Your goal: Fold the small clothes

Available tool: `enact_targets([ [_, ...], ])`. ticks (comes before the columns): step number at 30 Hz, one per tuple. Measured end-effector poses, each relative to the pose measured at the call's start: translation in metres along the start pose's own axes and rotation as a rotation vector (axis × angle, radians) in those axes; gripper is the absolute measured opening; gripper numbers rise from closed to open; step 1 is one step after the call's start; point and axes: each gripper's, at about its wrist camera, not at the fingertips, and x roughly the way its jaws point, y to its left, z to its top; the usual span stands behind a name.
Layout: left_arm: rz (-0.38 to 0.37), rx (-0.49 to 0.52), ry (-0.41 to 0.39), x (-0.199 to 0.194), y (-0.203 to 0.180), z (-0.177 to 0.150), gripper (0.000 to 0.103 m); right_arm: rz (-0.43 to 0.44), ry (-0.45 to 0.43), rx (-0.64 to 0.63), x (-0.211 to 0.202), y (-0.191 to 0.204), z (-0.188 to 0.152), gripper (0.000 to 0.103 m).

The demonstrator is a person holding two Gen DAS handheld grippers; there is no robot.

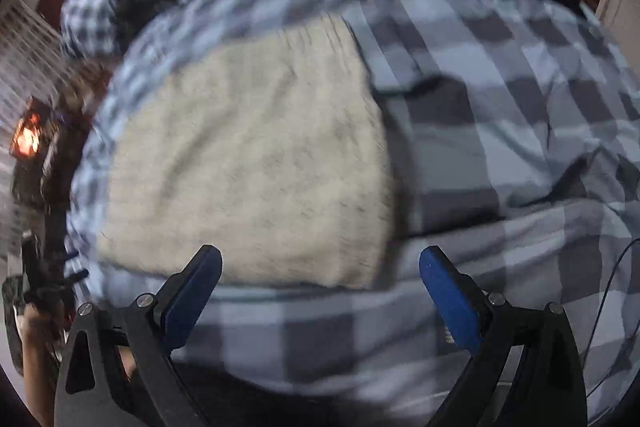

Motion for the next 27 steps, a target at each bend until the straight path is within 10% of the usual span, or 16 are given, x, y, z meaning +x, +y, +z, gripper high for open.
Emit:
enact_targets([
  [4,-0.033,-0.082,0.052,0.021,0.003,0.013,0.099,-0.013,0.143,0.01,0.042,-0.02,-0.008,0.097],
  [8,-0.173,-0.156,0.027,0.029,0.016,0.024,0.075,-0.015,0.173,-0.058,0.066,-0.009,-0.015,0.097],
  [14,-0.094,-0.033,0.015,0.04,-0.001,0.031,0.053,-0.131,0.212,-0.393,0.098,0.042,-0.025,0.097],
  [17,-0.116,-0.073,0.028,0.043,-0.002,0.033,0.033,-0.091,0.182,-0.425,0.103,0.053,-0.024,0.055],
  [18,-0.115,-0.103,0.036,0.044,0.0,0.032,0.027,-0.036,0.195,-0.417,0.104,0.054,-0.024,0.02],
  [27,-0.346,-0.326,-0.124,-0.023,0.019,0.009,0.008,0.283,0.051,-0.162,0.025,0.048,-0.015,0.012],
])
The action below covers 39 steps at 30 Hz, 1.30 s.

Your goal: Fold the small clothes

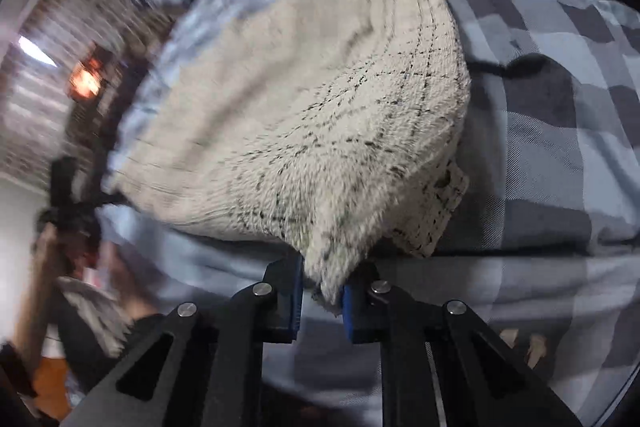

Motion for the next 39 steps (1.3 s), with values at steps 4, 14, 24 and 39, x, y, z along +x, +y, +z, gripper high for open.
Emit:
enact_targets([
  [4,-0.106,-0.043,-0.034,-0.04,-0.003,-0.019,0.007,0.177,-0.081,0.057,-0.037,0.008,-0.015,0.011],
  [14,-0.096,-0.022,-0.036,-0.116,-0.027,-0.081,0.007,0.344,-0.138,0.084,-0.114,0.024,-0.073,0.005],
  [24,-0.045,-0.095,-0.004,-0.051,0.008,-0.034,0.007,0.012,0.039,0.108,-0.041,-0.021,-0.012,0.005],
  [39,-0.054,-0.117,-0.025,-0.057,0.019,-0.051,0.007,0.249,0.036,0.298,-0.071,-0.014,-0.042,0.081],
])
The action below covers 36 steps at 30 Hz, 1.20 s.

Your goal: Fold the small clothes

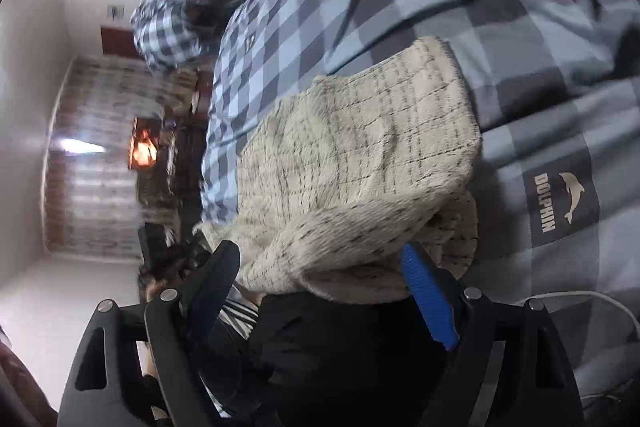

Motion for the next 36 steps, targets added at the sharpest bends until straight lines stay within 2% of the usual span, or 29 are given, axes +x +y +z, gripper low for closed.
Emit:
enact_targets([
  [3,0.001,-0.001,-0.005,0.001,-0.001,0.0,0.007,-0.09,0.088,-0.037,0.034,0.01,0.004,0.081],
  [5,0.005,0.003,-0.007,0.001,-0.002,0.0,0.007,-0.117,0.116,-0.074,0.056,0.015,0.008,0.08],
  [6,0.006,0.003,-0.007,0.0,-0.003,-0.001,0.007,-0.123,0.1,-0.122,0.064,0.021,0.008,0.056],
  [7,0.0,0.001,-0.01,-0.001,-0.002,-0.002,0.007,-0.145,0.086,-0.164,0.067,0.023,0.009,0.008],
  [9,-0.04,-0.018,-0.028,-0.007,0.0,-0.002,0.007,-0.15,0.107,-0.195,0.076,0.03,0.012,0.009],
  [10,-0.073,-0.036,-0.038,-0.011,0.001,-0.001,0.007,-0.102,0.081,-0.201,0.071,0.035,0.014,0.008],
  [13,-0.108,-0.065,-0.089,-0.018,0.002,0.018,0.007,0.062,-0.016,-0.157,0.043,0.04,0.027,0.008],
  [15,-0.132,-0.097,-0.143,-0.023,0.003,0.043,0.007,0.097,-0.105,-0.107,0.029,0.035,0.049,0.008],
  [18,-0.146,-0.155,-0.221,-0.014,0.009,0.099,0.007,0.111,-0.177,0.019,0.03,0.012,0.092,0.008],
  [21,-0.039,-0.168,-0.263,0.018,0.014,0.149,0.007,0.106,-0.219,0.149,0.052,-0.02,0.138,0.008],
  [23,0.065,-0.152,-0.279,0.042,0.016,0.174,0.006,0.065,-0.236,0.191,0.076,-0.037,0.17,0.008],
  [25,0.188,-0.114,-0.261,0.068,0.018,0.193,0.006,0.026,-0.226,0.227,0.098,-0.051,0.195,0.008],
  [27,0.27,-0.084,-0.234,0.084,0.018,0.2,0.006,-0.037,-0.218,0.272,0.122,-0.071,0.214,0.008],
  [30,0.348,0.015,-0.261,0.08,0.002,0.2,0.007,-0.089,-0.119,0.321,0.153,-0.097,0.223,0.012],
  [32,0.4,0.082,-0.262,0.071,-0.01,0.193,0.007,-0.022,-0.096,0.384,0.149,-0.108,0.222,0.014],
  [34,0.477,0.159,-0.242,0.061,-0.025,0.18,0.008,0.02,-0.082,0.468,0.126,-0.118,0.223,0.026],
  [35,0.495,0.192,-0.231,0.055,-0.033,0.171,0.008,-0.005,-0.097,0.491,0.109,-0.121,0.223,0.032],
  [36,0.496,0.217,-0.226,0.048,-0.04,0.161,0.008,-0.095,-0.142,0.495,0.083,-0.12,0.223,0.053],
])
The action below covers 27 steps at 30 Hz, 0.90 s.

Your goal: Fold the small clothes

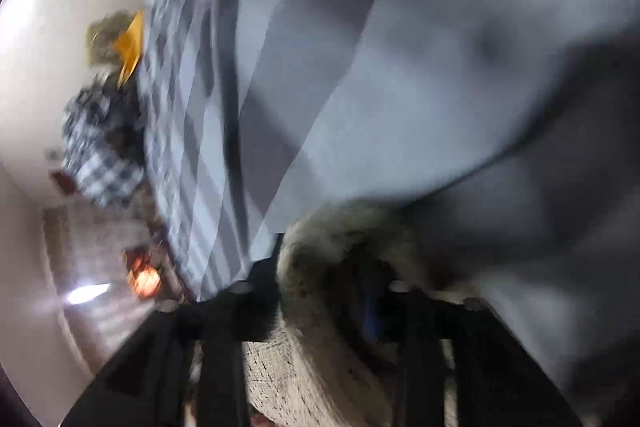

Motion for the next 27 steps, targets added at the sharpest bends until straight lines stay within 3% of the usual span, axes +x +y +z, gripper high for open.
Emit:
enact_targets([
  [1,-0.014,0.013,-0.005,-0.013,-0.003,-0.008,0.008,-0.088,-0.079,-0.016,-0.023,0.002,0.001,0.072],
  [2,-0.037,0.012,-0.006,-0.026,-0.006,-0.016,0.008,-0.186,-0.189,-0.043,-0.052,0.006,-0.005,0.077],
  [3,-0.059,0.006,-0.006,-0.035,-0.009,-0.023,0.008,-0.273,-0.289,-0.103,-0.079,0.016,-0.016,0.079],
  [4,-0.088,-0.005,-0.009,-0.047,-0.015,-0.032,0.008,-0.303,-0.325,-0.166,-0.092,0.027,-0.028,0.079],
  [7,-0.148,-0.009,-0.006,-0.07,-0.043,-0.055,0.008,-0.344,-0.37,-0.415,-0.119,0.066,-0.088,0.079],
  [9,-0.178,0.034,0.02,-0.076,-0.068,-0.066,0.008,-0.26,-0.334,-0.551,-0.122,0.09,-0.144,0.082],
  [12,-0.213,0.068,-0.032,-0.085,-0.098,-0.081,0.008,-0.069,-0.092,-0.607,-0.104,0.098,-0.201,0.086],
  [15,-0.085,0.158,-0.091,-0.081,-0.111,-0.087,0.009,-0.026,0.011,-0.614,-0.074,0.097,-0.243,0.086],
  [17,-0.06,0.218,-0.099,-0.071,-0.112,-0.092,0.009,-0.084,-0.029,-0.656,-0.053,0.095,-0.262,0.086],
  [21,-0.164,0.163,-0.018,-0.044,-0.088,-0.094,0.009,-0.112,-0.214,-0.749,-0.018,0.077,-0.27,0.086],
  [23,-0.138,0.152,-0.014,-0.036,-0.082,-0.096,0.009,-0.213,-0.188,-0.715,-0.011,0.08,-0.26,0.086],
  [27,-0.182,0.186,0.001,-0.027,-0.09,-0.092,0.009,-0.176,-0.159,-0.73,-0.011,0.09,-0.251,0.086],
])
